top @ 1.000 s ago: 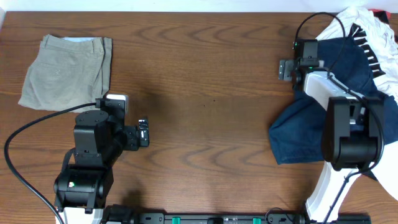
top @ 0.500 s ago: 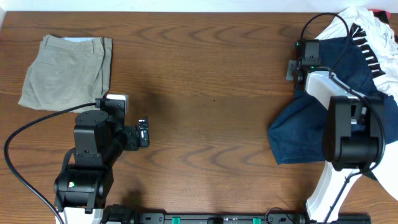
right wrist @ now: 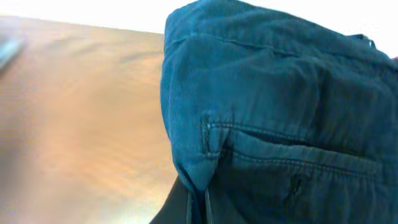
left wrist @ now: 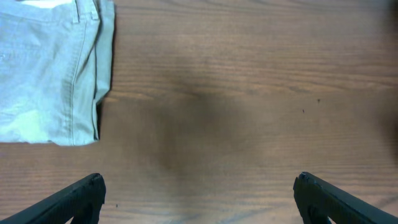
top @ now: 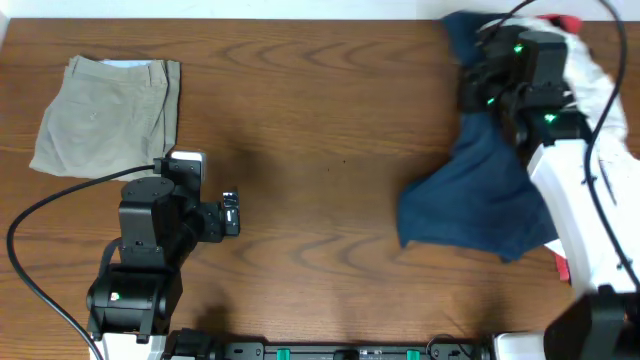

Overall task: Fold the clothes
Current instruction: 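Grasp the navy garment with the right gripper and lift it, then drag the navy garment leftward onto the open table with the right gripper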

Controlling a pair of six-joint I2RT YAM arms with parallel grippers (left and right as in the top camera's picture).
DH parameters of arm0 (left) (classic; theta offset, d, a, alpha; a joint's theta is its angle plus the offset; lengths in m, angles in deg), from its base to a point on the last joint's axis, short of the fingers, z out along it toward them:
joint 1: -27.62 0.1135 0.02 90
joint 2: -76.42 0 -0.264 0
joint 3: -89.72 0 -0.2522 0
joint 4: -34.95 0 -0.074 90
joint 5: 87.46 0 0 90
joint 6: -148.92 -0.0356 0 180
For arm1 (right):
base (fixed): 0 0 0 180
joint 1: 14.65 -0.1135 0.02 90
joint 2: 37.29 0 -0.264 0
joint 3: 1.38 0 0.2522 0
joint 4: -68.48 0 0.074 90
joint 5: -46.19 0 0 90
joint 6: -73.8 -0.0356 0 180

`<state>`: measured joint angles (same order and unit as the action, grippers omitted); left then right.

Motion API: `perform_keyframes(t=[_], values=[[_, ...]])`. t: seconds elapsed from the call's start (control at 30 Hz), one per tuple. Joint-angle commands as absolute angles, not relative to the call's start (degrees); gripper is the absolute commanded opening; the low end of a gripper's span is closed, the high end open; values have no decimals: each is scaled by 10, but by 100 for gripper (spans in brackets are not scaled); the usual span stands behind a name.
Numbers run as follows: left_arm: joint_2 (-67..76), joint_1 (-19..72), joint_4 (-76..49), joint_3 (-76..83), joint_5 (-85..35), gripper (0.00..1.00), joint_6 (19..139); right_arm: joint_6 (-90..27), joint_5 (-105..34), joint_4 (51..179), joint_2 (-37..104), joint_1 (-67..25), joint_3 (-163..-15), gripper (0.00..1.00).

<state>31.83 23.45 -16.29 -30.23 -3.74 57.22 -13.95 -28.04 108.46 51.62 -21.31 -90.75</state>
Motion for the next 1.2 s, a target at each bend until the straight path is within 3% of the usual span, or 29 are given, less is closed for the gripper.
perform_keyframes(t=[0.0,0.23,0.43,0.53,0.6,0.87,0.97,1.0,1.07,1.1,1.17], values=[[318,237,-163,-292,-45,98,573,-59,-105,1130,469,-296,-913,2],[318,237,-163,-292,-45,98,573,-61,-248,1197,449,-383,-913,2],[318,237,-163,-292,-45,98,573,-63,-255,1227,450,-384,-913,2],[318,237,-163,-292,-45,98,573,-63,-239,1234,450,-384,-913,6],[318,237,-163,-292,-45,98,573,-63,-232,1238,450,-384,-913,16],[318,237,-163,-292,-45,98,573,-29,-128,1261,450,-384,-913,23],[318,237,-163,-292,-45,98,573,-33,-255,1255,451,-380,-913,9],[318,237,-163,-292,-45,98,573,-43,-313,1249,453,-379,-913,15],[318,237,-163,-292,-45,98,573,-88,-443,1227,462,-375,-913,53],[318,237,-163,-292,-45,98,573,-102,-497,1212,469,-373,-913,66],[318,237,-163,-292,-45,98,573,-98,-544,1188,488,-367,-913,72]])
